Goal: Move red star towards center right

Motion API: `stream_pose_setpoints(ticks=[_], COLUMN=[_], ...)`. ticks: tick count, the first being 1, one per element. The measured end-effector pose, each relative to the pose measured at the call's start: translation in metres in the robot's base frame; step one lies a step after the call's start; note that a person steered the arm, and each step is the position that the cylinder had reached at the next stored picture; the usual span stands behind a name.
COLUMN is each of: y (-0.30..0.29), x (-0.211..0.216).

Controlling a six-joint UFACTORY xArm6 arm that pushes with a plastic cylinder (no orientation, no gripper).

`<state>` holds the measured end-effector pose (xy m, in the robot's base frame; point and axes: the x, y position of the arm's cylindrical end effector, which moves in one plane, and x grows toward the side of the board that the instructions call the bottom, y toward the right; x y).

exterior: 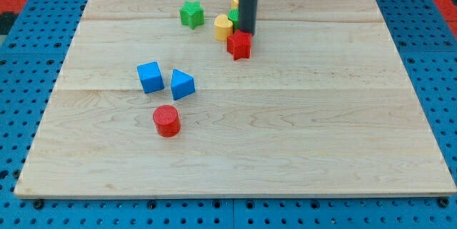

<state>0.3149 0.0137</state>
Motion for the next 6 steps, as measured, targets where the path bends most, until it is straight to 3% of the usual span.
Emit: stream_pose_setpoints(ticks=[2,3,4,5,6], y=[-0.027,-0.078,-0.027,0.07,0.126], x=[0.03,0.033,0.059,0.063,0.063])
